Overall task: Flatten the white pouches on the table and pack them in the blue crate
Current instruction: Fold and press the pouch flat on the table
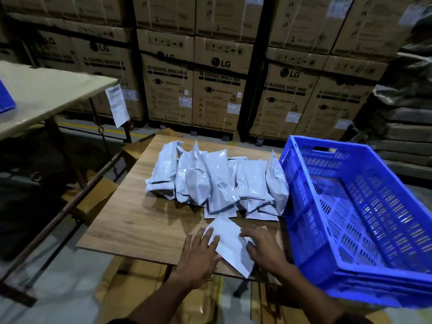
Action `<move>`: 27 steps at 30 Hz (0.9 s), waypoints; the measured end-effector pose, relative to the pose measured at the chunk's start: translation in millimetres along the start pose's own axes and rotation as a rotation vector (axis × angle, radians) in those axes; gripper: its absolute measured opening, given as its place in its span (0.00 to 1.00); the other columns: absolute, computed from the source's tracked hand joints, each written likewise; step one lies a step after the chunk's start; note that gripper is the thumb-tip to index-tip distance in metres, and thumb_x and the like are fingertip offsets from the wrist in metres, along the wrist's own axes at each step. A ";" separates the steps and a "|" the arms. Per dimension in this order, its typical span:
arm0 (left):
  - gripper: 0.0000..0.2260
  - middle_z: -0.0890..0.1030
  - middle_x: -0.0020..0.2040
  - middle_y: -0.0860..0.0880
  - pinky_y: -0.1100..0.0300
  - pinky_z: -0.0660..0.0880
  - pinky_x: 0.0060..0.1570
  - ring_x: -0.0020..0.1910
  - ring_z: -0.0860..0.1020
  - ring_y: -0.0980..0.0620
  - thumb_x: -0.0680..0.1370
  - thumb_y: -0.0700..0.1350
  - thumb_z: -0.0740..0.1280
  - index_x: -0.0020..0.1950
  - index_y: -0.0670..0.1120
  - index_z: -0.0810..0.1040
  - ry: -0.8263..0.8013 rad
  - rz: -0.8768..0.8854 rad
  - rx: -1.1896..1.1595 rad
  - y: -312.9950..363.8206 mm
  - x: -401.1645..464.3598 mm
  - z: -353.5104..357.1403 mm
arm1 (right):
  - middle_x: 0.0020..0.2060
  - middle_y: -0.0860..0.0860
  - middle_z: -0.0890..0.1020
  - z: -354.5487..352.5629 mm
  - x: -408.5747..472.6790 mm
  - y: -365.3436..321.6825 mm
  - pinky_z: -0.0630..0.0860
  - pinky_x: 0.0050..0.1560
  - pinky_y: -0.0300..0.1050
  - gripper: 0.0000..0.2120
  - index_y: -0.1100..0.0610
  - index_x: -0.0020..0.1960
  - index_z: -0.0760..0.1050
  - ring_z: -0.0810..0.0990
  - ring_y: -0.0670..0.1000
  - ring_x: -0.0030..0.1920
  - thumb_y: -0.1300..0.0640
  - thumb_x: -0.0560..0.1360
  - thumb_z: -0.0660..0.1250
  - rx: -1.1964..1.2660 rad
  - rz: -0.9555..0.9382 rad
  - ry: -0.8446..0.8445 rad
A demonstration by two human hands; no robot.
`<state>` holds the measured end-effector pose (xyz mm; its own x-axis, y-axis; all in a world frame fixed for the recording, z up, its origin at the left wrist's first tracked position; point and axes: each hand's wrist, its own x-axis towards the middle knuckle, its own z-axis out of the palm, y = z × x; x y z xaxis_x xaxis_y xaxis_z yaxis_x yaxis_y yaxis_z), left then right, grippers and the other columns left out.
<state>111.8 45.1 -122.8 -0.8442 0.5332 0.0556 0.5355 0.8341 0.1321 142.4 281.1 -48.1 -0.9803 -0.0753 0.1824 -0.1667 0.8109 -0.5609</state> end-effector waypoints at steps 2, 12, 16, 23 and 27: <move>0.24 0.71 0.75 0.44 0.37 0.74 0.64 0.73 0.70 0.40 0.80 0.59 0.56 0.68 0.49 0.78 -0.026 -0.008 0.017 4.0 -0.5 1.4 | 0.60 0.51 0.82 14.0 -4.1 -2.3 0.79 0.55 0.55 0.21 0.53 0.62 0.79 0.81 0.58 0.60 0.53 0.73 0.56 -0.202 -0.071 -0.029; 0.31 0.55 0.83 0.47 0.43 0.56 0.71 0.81 0.57 0.44 0.81 0.64 0.54 0.80 0.49 0.64 -0.033 0.106 0.059 6.4 4.7 -1.0 | 0.80 0.43 0.41 34.8 -29.6 7.6 0.39 0.75 0.52 0.27 0.46 0.82 0.46 0.38 0.52 0.79 0.48 0.84 0.46 -0.475 -0.117 -0.381; 0.32 0.58 0.82 0.48 0.45 0.56 0.71 0.80 0.60 0.45 0.83 0.66 0.46 0.80 0.48 0.65 -0.101 0.081 0.031 7.5 -2.7 5.5 | 0.81 0.46 0.49 32.2 -40.9 2.8 0.47 0.78 0.59 0.28 0.49 0.78 0.61 0.43 0.52 0.80 0.38 0.82 0.49 -0.474 -0.151 -0.316; 0.30 0.56 0.83 0.50 0.43 0.64 0.74 0.80 0.59 0.45 0.85 0.64 0.45 0.81 0.50 0.63 -0.055 0.048 0.001 8.4 -3.2 7.2 | 0.73 0.52 0.71 40.0 -55.0 3.4 0.69 0.69 0.64 0.09 0.45 0.54 0.76 0.65 0.58 0.75 0.45 0.78 0.61 -0.598 -0.234 -0.221; 0.31 0.58 0.82 0.49 0.44 0.67 0.68 0.79 0.60 0.44 0.84 0.65 0.45 0.80 0.49 0.65 -0.057 0.050 0.009 9.8 -4.7 6.9 | 0.74 0.50 0.70 40.7 -54.7 6.6 0.66 0.72 0.62 0.09 0.45 0.54 0.77 0.63 0.56 0.76 0.45 0.80 0.59 -0.571 -0.207 -0.180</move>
<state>121.2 51.7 -128.6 -0.8137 0.5812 0.0051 0.5774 0.8073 0.1220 190.6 266.9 -94.7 -0.9445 -0.3201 0.0742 -0.3210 0.9471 -0.0002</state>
